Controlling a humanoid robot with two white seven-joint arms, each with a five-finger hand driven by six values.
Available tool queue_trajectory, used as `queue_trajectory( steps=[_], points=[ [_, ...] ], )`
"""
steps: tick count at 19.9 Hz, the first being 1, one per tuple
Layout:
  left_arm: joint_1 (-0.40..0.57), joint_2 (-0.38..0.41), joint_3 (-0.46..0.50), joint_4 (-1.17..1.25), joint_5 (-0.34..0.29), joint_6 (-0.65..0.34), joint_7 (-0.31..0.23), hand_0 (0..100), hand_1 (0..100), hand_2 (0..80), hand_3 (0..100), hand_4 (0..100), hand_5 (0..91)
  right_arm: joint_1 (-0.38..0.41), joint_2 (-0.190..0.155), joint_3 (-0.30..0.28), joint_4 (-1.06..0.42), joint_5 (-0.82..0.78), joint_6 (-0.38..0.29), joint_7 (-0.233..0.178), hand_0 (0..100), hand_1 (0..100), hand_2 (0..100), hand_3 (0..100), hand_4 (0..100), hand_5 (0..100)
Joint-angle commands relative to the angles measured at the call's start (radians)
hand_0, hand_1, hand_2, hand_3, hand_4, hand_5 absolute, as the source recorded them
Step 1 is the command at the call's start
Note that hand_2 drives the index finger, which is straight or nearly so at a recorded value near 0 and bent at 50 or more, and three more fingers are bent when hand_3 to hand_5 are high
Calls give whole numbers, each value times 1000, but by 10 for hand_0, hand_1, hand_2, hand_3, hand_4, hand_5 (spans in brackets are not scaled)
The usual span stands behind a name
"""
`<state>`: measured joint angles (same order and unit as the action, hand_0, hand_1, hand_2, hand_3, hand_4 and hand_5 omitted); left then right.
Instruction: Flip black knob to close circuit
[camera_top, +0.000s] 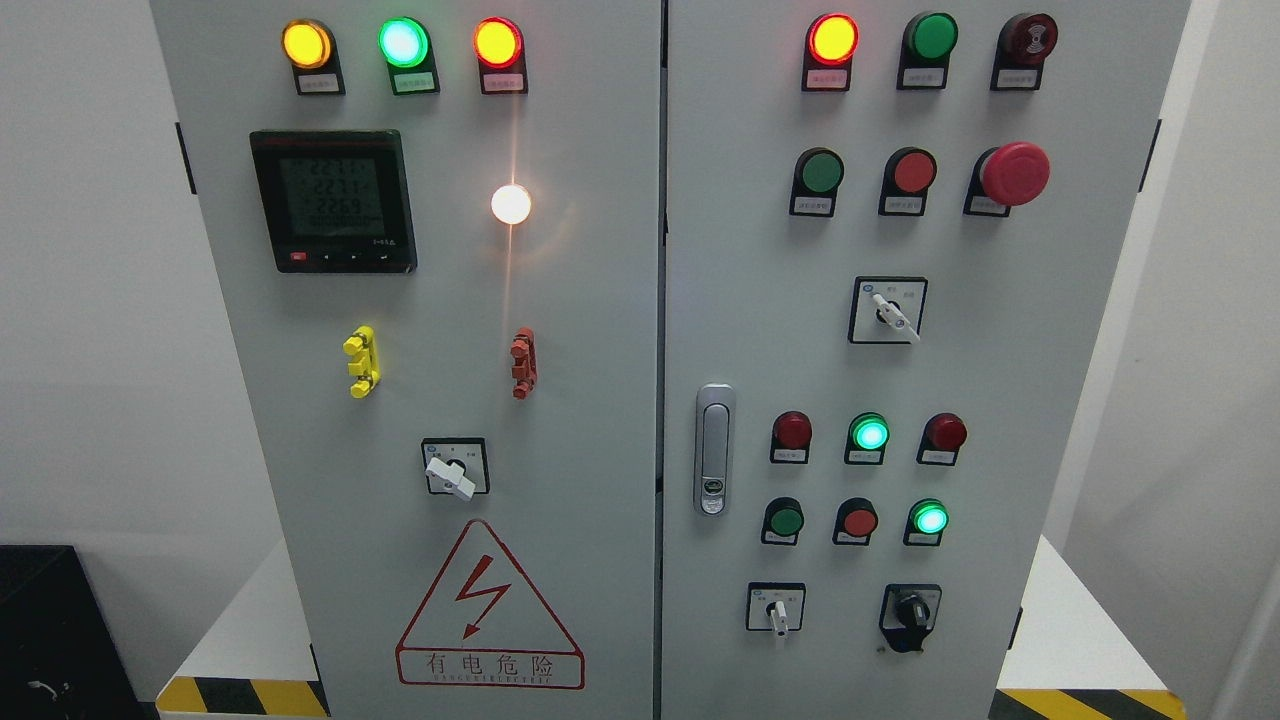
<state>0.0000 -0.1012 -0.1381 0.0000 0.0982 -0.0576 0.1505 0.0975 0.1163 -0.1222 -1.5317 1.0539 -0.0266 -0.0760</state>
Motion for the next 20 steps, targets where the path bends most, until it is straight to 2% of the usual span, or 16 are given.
queue_trajectory(
  steps=[1,8,14,19,20],
  points=[
    [23,0,0,-29,0,1,0,120,556,0,0,0,0,-50,2,3,-104,142,11,5,0,1,884,1000,976,1000],
    [23,0,0,-29,0,1,0,120,556,0,0,0,0,-93,-1,3,-124,227,33,10,0,0,890,1000,985,1000],
    [23,0,0,-29,0,1,0,120,556,0,0,0,0,-139,-7,3,-150,264,97,53,0,0,901,1000,990,1000],
    [23,0,0,-29,0,1,0,120,556,0,0,0,0,-197,-7,3,-139,285,129,58,0,0,899,1000,990,1000],
    [23,0,0,-29,0,1,0,120,556,0,0,0,0,-205,-7,4,-139,285,135,71,0,0,900,1000,989,1000]
  ],
)
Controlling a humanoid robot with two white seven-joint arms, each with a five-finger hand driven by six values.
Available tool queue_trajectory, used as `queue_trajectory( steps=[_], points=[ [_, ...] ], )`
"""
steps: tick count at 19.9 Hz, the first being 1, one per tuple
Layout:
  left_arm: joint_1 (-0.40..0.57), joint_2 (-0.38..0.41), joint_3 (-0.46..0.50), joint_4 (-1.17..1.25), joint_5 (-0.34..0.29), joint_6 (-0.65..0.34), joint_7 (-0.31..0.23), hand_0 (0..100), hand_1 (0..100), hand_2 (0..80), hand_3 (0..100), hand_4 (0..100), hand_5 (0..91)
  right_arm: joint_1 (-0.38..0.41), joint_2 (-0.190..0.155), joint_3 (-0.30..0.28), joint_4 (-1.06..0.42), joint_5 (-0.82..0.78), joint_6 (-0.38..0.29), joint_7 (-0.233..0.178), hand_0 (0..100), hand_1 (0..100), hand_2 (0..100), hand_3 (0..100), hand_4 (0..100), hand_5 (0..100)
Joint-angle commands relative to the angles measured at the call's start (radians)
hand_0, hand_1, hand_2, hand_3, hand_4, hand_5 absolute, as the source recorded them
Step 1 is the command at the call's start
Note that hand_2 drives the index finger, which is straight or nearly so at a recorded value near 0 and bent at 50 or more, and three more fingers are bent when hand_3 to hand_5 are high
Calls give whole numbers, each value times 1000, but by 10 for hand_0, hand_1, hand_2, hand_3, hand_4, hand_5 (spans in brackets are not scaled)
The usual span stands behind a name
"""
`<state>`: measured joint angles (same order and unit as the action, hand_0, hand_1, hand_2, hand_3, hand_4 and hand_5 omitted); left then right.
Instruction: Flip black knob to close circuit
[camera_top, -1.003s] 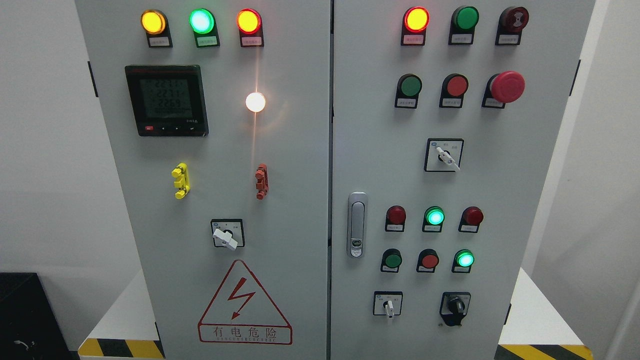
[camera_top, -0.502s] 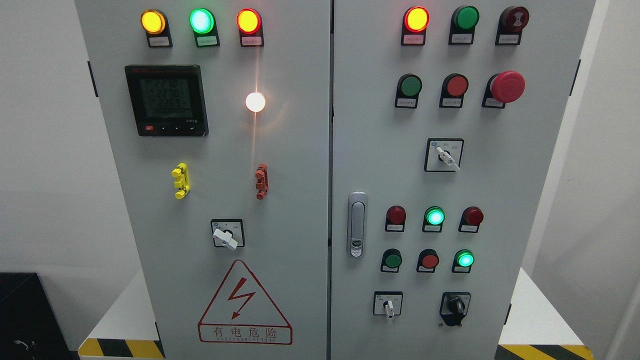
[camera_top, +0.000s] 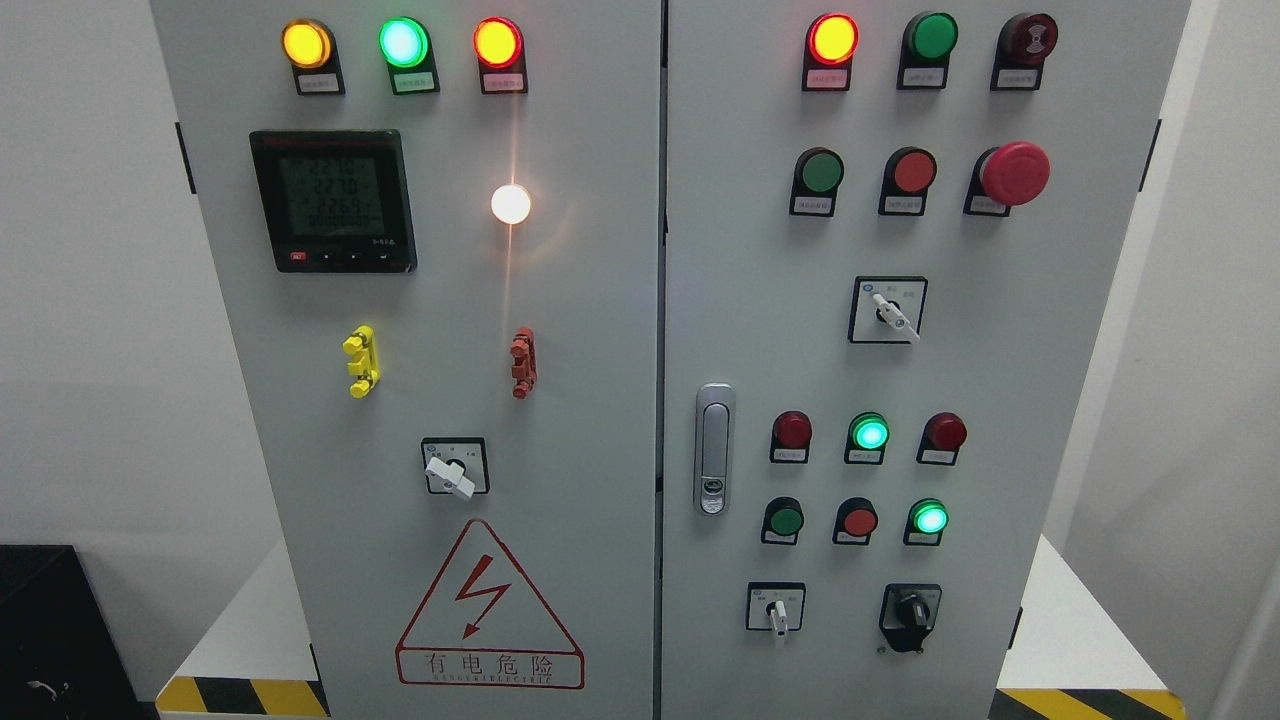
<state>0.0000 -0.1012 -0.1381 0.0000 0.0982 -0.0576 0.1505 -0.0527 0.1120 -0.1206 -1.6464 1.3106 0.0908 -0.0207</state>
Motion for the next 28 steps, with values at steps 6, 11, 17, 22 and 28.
queue_trajectory(
  steps=[6,11,17,22,28],
  points=[
    [23,0,0,-29,0,1,0,120,556,0,0,0,0,-98,-2,21,-7,33,53,25,0,0,898,1000,985,1000],
    [23,0,0,-29,0,1,0,120,556,0,0,0,0,-128,-3,21,10,44,75,53,0,0,898,1000,983,1000],
    [23,0,0,-29,0,1,0,120,556,0,0,0,0,-159,-5,21,37,47,87,53,0,0,897,1000,982,1000],
    [23,0,0,-29,0,1,0,120,556,0,0,0,0,-191,-6,19,59,47,90,56,0,0,897,1000,982,1000],
    [23,0,0,-29,0,1,0,120,556,0,0,0,0,-196,-6,15,65,47,92,56,0,0,896,1000,982,1000]
  ],
)
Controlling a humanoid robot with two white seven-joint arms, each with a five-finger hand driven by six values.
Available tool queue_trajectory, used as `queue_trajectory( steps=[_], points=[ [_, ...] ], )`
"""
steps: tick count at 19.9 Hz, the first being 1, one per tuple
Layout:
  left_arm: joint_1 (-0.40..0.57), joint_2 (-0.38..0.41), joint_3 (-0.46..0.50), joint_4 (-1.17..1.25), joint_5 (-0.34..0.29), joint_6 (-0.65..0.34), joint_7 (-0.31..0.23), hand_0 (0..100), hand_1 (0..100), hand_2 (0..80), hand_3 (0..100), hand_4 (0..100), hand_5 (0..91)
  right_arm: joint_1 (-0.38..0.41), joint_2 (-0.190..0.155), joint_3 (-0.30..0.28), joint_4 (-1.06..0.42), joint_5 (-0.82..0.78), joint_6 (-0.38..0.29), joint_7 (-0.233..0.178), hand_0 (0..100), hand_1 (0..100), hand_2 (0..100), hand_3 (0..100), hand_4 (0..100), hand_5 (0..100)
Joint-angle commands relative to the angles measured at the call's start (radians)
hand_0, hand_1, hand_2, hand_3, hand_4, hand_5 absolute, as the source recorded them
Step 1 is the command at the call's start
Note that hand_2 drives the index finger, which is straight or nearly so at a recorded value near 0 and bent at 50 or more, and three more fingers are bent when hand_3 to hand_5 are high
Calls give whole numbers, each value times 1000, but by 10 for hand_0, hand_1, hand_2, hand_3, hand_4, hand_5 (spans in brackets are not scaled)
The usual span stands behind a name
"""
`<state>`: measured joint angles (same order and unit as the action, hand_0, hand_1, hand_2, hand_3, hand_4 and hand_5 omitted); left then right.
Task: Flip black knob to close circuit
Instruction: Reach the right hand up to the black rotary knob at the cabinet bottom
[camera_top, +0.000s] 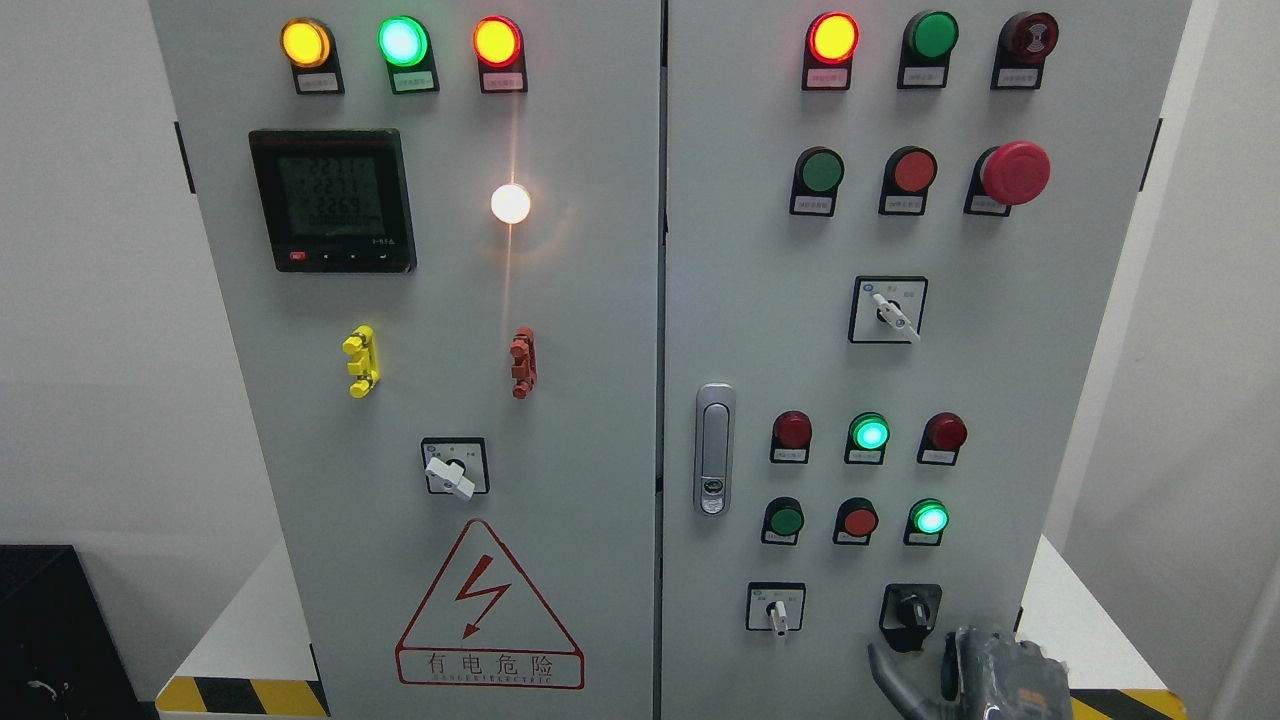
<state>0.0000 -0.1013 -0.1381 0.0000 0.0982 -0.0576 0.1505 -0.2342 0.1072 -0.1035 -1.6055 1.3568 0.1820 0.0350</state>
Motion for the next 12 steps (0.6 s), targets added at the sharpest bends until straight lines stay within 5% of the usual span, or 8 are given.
queue_trajectory(
  steps=[1,12],
  points=[
    [21,0,0,-29,0,1,0,120,556,0,0,0,0,-16,-3,-4,24,1,1,0,0,0,896,1000,982,1000],
    [23,0,0,-29,0,1,0,120,556,0,0,0,0,-16,-17,-22,19,1,5,0,0,0,896,1000,982,1000]
  ],
)
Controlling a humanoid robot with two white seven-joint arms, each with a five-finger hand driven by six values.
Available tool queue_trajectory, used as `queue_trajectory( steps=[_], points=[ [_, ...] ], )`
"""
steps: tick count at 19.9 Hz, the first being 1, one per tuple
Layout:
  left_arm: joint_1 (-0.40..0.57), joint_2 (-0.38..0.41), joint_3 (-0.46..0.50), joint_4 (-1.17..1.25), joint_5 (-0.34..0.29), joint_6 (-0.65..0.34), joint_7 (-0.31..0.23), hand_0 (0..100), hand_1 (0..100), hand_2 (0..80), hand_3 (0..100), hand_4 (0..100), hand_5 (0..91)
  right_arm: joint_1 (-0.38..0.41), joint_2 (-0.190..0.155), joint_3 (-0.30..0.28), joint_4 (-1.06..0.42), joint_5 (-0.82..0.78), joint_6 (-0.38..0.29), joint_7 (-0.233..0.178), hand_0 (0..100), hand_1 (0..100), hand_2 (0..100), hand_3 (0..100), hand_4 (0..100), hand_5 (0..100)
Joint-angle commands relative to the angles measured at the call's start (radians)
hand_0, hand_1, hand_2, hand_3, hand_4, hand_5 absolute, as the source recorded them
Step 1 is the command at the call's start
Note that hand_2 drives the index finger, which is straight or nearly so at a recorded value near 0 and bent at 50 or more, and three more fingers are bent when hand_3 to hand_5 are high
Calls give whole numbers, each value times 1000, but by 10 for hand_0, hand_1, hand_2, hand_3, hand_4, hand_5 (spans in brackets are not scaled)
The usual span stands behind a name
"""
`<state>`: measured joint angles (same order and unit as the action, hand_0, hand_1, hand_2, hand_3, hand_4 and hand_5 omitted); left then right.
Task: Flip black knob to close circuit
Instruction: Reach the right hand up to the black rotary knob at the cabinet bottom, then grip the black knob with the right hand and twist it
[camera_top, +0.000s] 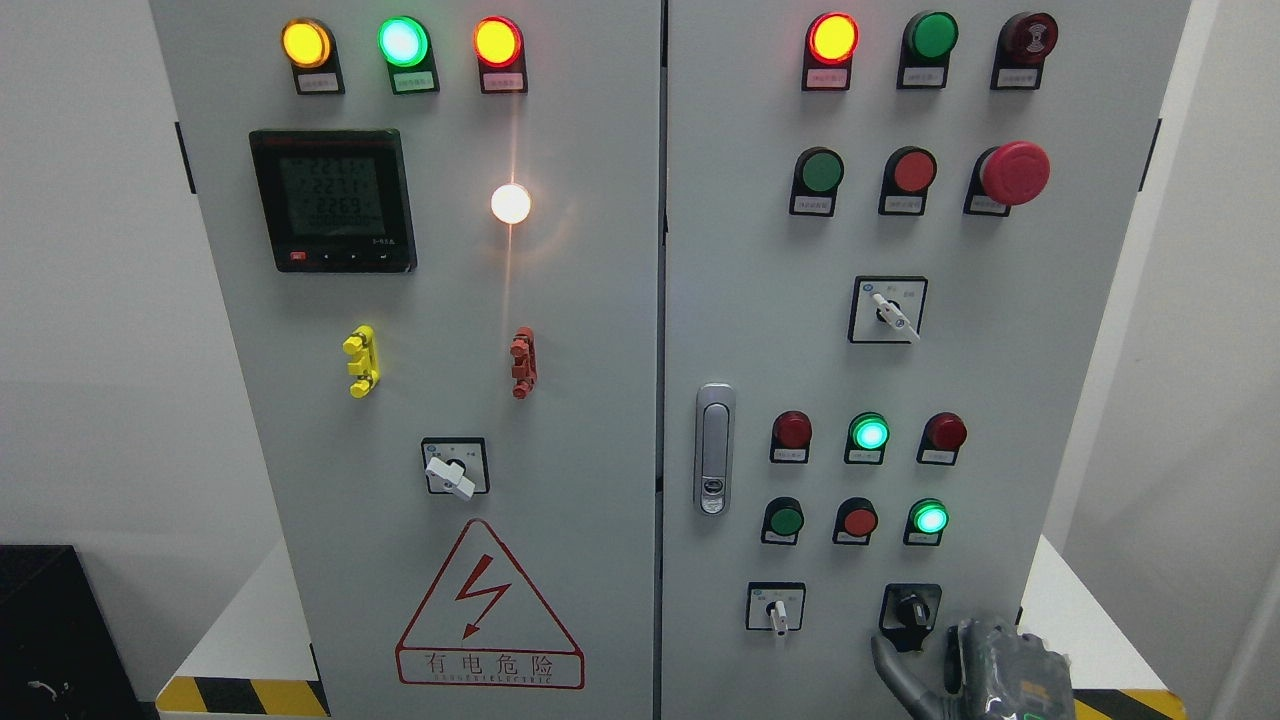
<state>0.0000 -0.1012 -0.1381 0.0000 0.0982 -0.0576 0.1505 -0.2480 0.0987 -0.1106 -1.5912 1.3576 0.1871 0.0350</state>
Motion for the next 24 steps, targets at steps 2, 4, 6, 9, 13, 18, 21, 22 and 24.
queue_trajectory(
  steps=[2,4,6,9,13,18,21,22,24],
  points=[
    [23,0,0,-29,0,1,0,120,556,0,0,0,0,-4,-8,-20,8,0,0,0,0,0,897,1000,982,1000],
    [23,0,0,-29,0,1,0,120,556,0,0,0,0,-5,-10,-24,10,0,0,-1,0,0,896,1000,982,1000],
    [23,0,0,-29,0,1,0,120,556,0,0,0,0,-5,-10,-26,10,0,0,-1,0,0,896,1000,981,1000],
    [21,0,0,-29,0,1,0,120,556,0,0,0,0,-4,-17,-32,8,-2,2,-1,0,0,896,1000,983,1000],
    [23,0,0,-29,0,1,0,120,556,0,0,0,0,-8,-22,-34,7,-9,3,-3,0,0,895,1000,983,1000],
    [21,0,0,-29,0,1,0,120,556,0,0,0,0,-16,-24,-34,0,-12,8,-3,0,0,894,1000,983,1000],
    [23,0,0,-29,0,1,0,120,556,0,0,0,0,-16,-28,-38,0,-12,8,-3,0,0,895,1000,984,1000],
    [23,0,0,-29,0,1,0,120,556,0,0,0,0,-16,-30,-46,0,-14,8,-3,0,0,894,1000,984,1000],
    [23,0,0,-29,0,1,0,120,556,0,0,0,0,-16,-33,-49,0,-15,8,-3,0,0,894,1000,984,1000]
  ],
)
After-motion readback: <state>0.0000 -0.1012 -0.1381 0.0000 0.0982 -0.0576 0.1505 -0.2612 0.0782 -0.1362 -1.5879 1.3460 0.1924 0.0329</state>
